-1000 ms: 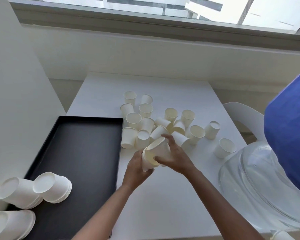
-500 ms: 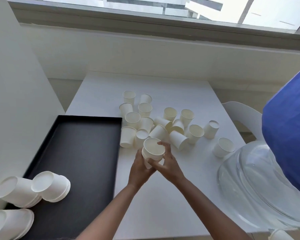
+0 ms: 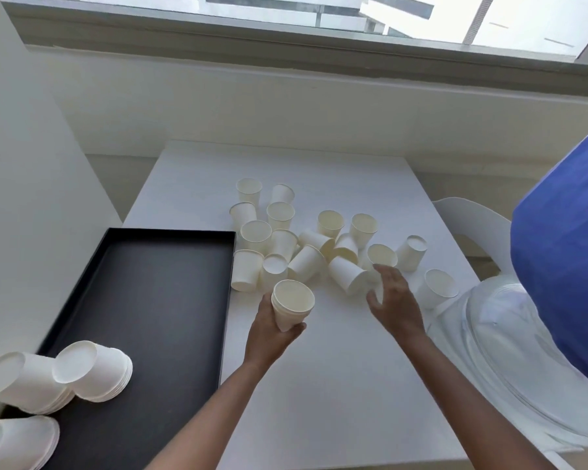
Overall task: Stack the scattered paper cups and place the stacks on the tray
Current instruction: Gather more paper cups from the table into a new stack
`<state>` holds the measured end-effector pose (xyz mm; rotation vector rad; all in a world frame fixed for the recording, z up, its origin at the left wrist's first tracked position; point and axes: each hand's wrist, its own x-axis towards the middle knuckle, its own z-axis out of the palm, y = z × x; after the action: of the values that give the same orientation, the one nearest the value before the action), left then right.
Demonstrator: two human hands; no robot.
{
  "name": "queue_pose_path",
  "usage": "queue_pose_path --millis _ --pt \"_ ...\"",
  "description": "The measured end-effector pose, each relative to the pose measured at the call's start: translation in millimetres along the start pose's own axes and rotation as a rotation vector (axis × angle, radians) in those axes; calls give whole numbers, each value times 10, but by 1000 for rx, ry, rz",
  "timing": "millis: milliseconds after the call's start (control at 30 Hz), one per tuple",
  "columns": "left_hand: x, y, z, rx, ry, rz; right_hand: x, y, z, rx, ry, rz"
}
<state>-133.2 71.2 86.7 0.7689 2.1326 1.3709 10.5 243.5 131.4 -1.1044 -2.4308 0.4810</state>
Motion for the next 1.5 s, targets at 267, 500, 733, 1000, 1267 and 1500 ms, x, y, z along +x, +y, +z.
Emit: queue_pose_path --millis 267,500,733,1000,1267,1500 --pt "-24 -12 85 5 -29 -3 300 529 -163 -492 -145 427" --pt "1 -9 117 -1 -62 2 350 618 -113 -479 -205 497" --pt "33 -44 69 3 -51 -5 380 679 -51 -504 -180 518" --pt "68 -39 67 -34 -46 -18 438 682 -25 -583 -241 594" --pt "63 -89 26 -42 -32 -20 337 632 -28 -501 -6 494" --pt "76 -61 60 -21 -37 12 177 139 -194 -159 265 194"
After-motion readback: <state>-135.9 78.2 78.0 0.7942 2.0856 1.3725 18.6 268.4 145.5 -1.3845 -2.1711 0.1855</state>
